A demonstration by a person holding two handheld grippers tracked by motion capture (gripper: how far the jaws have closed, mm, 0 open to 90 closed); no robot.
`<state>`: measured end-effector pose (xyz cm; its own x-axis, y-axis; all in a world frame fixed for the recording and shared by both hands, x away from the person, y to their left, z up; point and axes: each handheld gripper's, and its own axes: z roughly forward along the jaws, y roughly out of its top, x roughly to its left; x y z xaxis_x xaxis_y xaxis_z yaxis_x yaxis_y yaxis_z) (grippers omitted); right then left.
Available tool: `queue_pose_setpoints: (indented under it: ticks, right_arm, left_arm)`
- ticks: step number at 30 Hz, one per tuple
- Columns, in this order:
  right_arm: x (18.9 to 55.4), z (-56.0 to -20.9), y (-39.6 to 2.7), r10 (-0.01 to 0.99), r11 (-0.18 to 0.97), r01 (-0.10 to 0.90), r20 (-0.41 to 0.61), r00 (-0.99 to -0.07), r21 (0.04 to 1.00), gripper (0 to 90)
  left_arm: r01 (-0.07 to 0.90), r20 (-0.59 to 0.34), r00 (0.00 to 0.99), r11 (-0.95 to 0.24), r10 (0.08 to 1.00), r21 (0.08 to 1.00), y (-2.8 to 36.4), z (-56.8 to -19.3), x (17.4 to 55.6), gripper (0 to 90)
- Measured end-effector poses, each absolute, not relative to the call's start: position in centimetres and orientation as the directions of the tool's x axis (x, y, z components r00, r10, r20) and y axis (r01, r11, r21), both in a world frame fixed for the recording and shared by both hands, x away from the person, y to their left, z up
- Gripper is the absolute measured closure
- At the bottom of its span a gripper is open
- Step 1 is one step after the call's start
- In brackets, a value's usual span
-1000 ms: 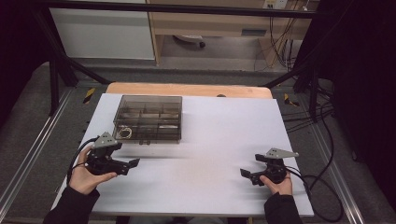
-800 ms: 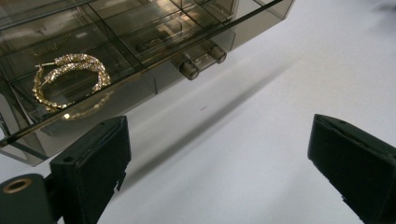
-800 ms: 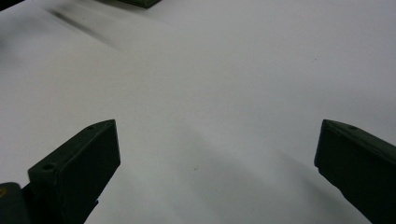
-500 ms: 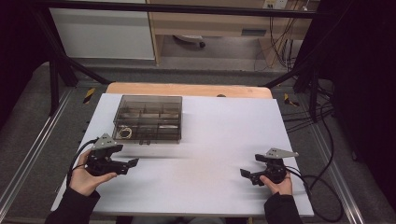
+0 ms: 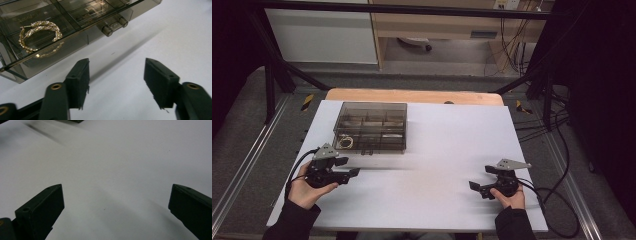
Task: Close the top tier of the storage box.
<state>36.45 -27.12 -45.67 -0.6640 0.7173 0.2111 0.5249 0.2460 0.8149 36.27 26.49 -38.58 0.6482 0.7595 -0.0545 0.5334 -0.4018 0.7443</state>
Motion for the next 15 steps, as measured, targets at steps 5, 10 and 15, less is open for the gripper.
queue_pose_setpoints:
  ticks: [5,10,15]
  right_arm:
    - [36.45,-45.67,-27.12,0.716,0.248,0.525,0.211,-0.665,0.814,0.6]
    - [36.45,-45.66,-27.13,0.717,0.249,0.525,0.210,-0.665,0.814,0.6]
    - [36.47,-45.68,-27.12,0.717,0.249,0.525,0.210,-0.665,0.814,0.6]
  left_arm:
    - [0.538,-0.056,0.644,-0.399,0.763,0.743,26.48,-38.63,36.46,49.8]
    - [0.538,-0.059,0.643,-0.395,0.764,0.745,26.33,-38.69,36.64,60.6]
    - [0.535,-0.055,0.640,-0.394,0.766,0.747,26.06,-38.67,36.89,69.9]
